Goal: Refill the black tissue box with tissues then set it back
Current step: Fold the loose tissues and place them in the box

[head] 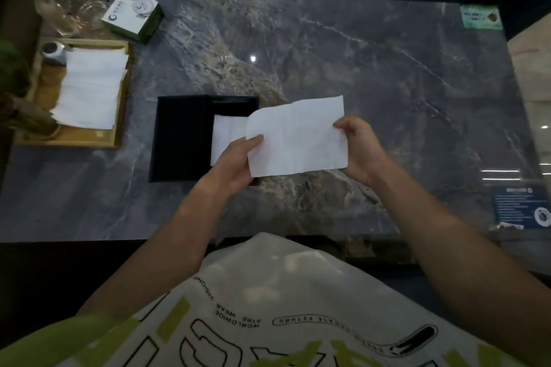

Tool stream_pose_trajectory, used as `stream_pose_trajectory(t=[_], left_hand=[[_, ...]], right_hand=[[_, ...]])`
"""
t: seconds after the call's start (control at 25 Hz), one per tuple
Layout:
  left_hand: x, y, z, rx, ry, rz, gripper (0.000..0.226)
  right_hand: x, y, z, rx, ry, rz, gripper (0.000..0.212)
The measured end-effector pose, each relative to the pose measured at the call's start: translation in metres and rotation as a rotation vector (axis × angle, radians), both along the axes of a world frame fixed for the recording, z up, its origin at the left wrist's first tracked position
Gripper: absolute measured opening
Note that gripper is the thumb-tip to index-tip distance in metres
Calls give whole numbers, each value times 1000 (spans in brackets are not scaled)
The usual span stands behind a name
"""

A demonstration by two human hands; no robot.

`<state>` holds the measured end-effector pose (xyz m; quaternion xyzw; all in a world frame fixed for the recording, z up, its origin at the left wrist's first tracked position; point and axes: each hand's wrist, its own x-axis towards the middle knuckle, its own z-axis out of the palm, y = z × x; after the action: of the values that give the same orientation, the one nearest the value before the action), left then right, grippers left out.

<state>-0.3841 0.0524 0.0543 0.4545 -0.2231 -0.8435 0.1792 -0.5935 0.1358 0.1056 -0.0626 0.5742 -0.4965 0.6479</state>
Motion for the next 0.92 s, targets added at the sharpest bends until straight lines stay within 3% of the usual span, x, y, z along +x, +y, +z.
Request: stream_pose_trajectory(t=[0.24, 0.36, 0.44, 0.68, 0.8, 0.92], left_hand=[[34, 8, 11, 2, 13, 96, 22], [29, 13, 23, -26, -9, 159, 20], [21, 18, 28, -56, -19, 213, 21], [-2, 29, 33, -144, -39, 296, 25], [-9, 32, 30, -221, -106, 339, 28], [-12, 33, 27, -175, -175, 396, 22]], right_hand=[[43, -6, 6, 73, 134, 8, 35], [57, -16, 10, 24, 316, 7, 14], [65, -23, 13, 7, 448, 41, 24], [86, -19, 10, -158, 728, 266, 19], [80, -16, 9, -174, 752, 247, 22], [56, -14, 4, -126, 733, 190, 29]])
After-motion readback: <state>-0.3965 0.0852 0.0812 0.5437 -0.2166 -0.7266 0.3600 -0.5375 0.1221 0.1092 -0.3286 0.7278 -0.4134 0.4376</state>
